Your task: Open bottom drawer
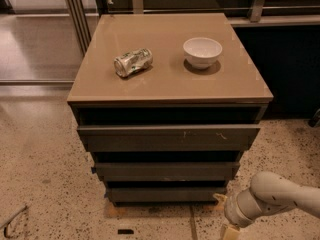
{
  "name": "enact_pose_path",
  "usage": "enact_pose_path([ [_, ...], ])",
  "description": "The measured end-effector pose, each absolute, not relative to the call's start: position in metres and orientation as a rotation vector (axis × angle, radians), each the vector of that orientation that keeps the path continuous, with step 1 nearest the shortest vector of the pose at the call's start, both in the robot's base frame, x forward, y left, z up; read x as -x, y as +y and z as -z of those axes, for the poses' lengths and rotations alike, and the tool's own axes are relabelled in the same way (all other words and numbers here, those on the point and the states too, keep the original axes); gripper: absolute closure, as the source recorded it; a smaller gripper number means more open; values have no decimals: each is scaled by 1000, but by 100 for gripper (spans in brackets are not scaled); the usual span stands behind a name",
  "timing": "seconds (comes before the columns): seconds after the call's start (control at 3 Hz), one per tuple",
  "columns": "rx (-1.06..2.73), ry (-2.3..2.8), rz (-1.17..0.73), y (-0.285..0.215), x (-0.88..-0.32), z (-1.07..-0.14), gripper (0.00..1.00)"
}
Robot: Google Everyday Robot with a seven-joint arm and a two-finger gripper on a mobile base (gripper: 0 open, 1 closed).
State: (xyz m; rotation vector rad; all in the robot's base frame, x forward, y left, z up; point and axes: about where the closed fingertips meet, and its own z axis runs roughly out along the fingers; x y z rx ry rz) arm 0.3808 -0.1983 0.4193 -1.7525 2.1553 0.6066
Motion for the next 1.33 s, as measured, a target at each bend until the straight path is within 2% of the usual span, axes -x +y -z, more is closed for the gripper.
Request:
enact_pose_path([
  [0.67, 1783, 2046, -479, -209, -395, -358, 0],
  [1.0, 1748, 1954, -440, -203, -432, -282, 0],
  [1.33, 1732, 1959, -438, -204, -438, -275, 0],
])
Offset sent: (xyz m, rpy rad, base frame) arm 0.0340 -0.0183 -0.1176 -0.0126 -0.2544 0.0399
